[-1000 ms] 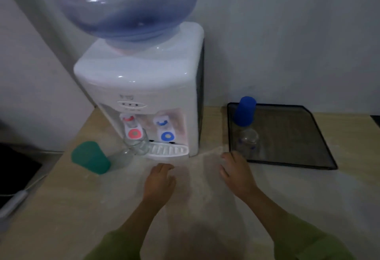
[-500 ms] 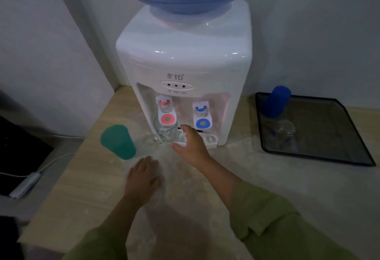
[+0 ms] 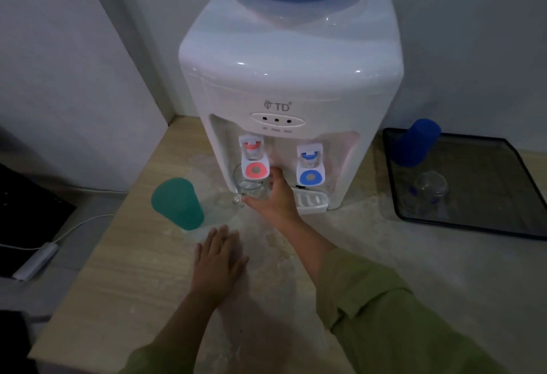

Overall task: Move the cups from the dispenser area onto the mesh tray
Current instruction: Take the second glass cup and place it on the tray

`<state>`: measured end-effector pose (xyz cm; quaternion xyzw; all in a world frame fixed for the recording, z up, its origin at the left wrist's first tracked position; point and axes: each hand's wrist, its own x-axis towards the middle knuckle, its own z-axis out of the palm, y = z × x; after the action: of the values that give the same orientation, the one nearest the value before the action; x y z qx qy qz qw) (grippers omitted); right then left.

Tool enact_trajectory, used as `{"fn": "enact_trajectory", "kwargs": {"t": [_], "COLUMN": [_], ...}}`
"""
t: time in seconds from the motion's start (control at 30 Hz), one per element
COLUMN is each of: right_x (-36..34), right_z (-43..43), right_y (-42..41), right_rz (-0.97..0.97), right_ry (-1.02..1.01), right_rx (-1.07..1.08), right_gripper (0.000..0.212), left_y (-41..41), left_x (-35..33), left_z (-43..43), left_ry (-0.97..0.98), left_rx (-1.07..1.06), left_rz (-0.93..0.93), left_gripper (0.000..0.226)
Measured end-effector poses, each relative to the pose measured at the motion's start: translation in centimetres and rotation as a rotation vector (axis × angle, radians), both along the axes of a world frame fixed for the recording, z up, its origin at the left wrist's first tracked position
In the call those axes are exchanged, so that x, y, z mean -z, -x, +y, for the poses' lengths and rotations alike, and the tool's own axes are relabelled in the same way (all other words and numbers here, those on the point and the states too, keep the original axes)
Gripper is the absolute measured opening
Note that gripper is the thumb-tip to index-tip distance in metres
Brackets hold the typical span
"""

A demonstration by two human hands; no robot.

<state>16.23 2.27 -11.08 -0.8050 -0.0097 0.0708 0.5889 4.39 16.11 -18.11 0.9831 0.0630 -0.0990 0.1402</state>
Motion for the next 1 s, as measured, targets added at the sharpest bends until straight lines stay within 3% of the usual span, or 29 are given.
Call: {"fn": "enact_trajectory", "kwargs": {"t": [0.3,0.4,0.47,0.53,0.6,0.67,0.73,0.9,1.0], "right_x": [0.1,0.0,0.1,0.1,0.0,-0.3,-0.6,-1.8,-3.1], "right_z": [-3.7,-5.8,-7.5,-9.3,-11.0,-12.6,-14.4,-19.4,-22.7], "right_y": [3.3,5.1,6.2,7.2,8.1,8.8,9.3,10.1,10.6], "right_rz": [-0.144,-0.137,-0.112,-0.091,-0.090,-0.103,-0.115,-0.111,-0.069], "right_ry": [0.138,0.187,0.209,0.209,0.215,0.232,0.244,0.248,0.140], "right_rx": [-0.064,-0.106,-0.119,-0.115,-0.099,-0.080,-0.061,-0.012,0.003], "right_gripper": [0.066,0.069,0.073,0.073,0.072,0.073,0.077,0.076,0.071], "left_y": [-0.3,-1.7,-2.6,-2.8,-2.7,-2.9,-3.3,-4.3,-5.3], "left_x": [-2.2,-4.5,-6.5,-8.4,-10.0,-10.8,-11.0,-11.2,-11.4], "left_z": [-0.5,-1.1,-2.5,-4.7,-7.2,-9.5,-11.5,-16.6,-20.0], "left_ry": [-0.045,-0.056,0.162,0.564,0.886,0.995,0.985,0.836,0.802], "left_rx": [0.028,0.018,-0.059,-0.171,-0.256,-0.223,-0.134,-0.028,-0.025], "left_rz": [0.056,0.107,0.018,-0.054,0.018,0.088,0.113,0.098,0.058], "left_gripper": [0.061,0.044,0.032,0.030,0.028,0.021,0.020,0.044,0.047]}}
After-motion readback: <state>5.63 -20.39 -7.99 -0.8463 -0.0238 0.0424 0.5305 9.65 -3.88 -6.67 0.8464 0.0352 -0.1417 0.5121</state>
